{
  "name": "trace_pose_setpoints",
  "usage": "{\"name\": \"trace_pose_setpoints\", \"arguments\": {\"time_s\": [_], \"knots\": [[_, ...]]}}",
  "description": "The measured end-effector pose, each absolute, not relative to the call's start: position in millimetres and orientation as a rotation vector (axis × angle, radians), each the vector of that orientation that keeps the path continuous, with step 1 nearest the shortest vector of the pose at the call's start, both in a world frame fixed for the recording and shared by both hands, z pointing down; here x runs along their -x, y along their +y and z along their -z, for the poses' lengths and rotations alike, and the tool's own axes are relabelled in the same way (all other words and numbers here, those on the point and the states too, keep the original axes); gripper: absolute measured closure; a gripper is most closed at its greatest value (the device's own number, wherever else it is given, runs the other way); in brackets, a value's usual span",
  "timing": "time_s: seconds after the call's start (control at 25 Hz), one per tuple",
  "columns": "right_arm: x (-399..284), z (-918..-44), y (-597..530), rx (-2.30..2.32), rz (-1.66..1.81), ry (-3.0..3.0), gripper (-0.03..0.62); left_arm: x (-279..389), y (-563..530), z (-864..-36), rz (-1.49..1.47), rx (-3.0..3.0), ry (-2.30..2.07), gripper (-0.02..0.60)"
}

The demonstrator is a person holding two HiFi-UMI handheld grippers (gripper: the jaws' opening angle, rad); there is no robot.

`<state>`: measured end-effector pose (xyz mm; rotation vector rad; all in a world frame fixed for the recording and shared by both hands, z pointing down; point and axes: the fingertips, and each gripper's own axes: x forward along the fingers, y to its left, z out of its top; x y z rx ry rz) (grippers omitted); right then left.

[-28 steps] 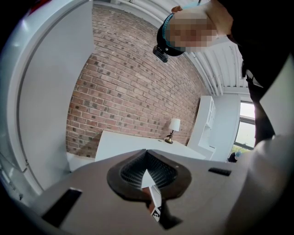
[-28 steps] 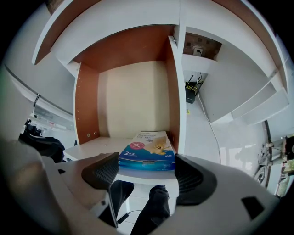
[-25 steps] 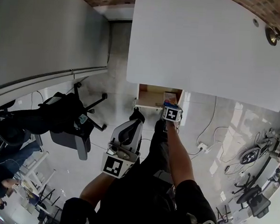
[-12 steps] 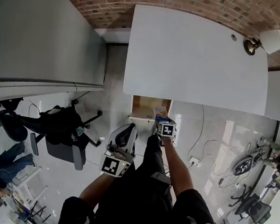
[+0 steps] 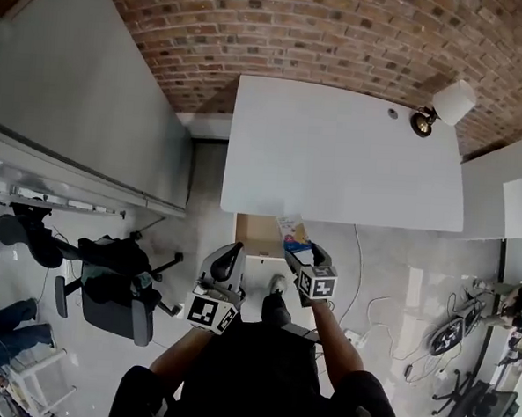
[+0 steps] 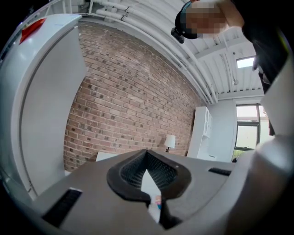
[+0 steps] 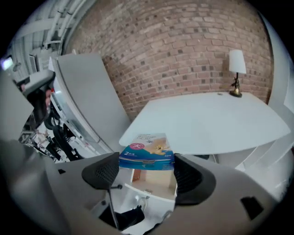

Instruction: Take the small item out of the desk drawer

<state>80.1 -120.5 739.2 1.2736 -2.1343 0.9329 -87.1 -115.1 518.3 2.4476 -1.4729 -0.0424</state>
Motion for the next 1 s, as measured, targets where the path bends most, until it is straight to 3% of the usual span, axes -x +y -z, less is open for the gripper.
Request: {"name": "trace_pose_setpoints", "arguments": {"time_s": [0.48, 1.0], "knots": [[-96, -499, -140, -1.588, -0.453, -2.552, 0.198, 67, -120, -423, 0.182, -2.589, -1.531, 0.574], [-94, -449, -111, -1.687, -0.347, -2.641, 0.198, 47, -110, -427, 0.155, -2.635, -1.468, 0.574]]}}
